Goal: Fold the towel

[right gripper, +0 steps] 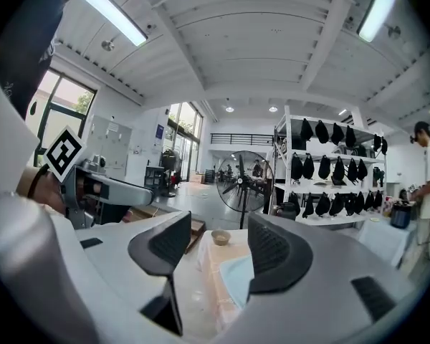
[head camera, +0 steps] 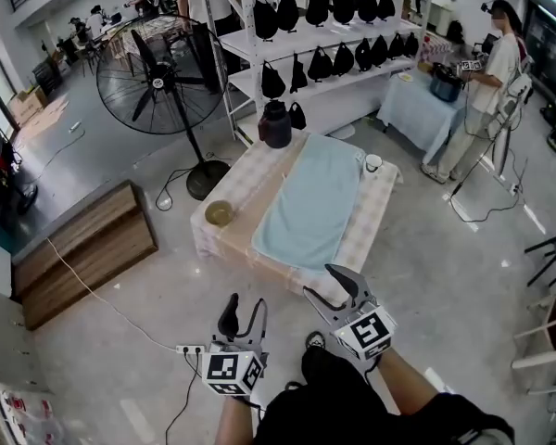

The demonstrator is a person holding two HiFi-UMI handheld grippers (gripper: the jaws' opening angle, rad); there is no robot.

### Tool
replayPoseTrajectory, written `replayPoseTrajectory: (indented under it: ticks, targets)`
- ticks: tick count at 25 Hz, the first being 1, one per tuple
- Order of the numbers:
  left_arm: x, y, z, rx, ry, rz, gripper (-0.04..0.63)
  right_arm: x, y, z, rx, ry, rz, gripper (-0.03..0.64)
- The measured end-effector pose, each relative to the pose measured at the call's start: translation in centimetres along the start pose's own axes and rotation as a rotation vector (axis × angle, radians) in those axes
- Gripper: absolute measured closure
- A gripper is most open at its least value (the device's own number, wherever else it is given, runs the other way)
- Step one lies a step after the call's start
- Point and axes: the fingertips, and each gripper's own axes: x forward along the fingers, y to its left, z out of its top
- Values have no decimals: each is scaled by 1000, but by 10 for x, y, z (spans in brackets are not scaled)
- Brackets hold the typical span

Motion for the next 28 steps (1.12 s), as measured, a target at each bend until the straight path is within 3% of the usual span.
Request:
replayPoseTrajectory:
  ticks: [12, 17, 28]
  targets:
    - [157, 55, 36, 15, 30, 26, 383, 113, -116, -6, 58, -3, 45, 390]
    - [218, 58, 27, 7, 85, 33, 383, 139, -175, -24, 103, 6, 37, 390]
    - [307, 40, 0, 24, 212, -72, 383, 141, -251, -76, 206, 62, -70, 390]
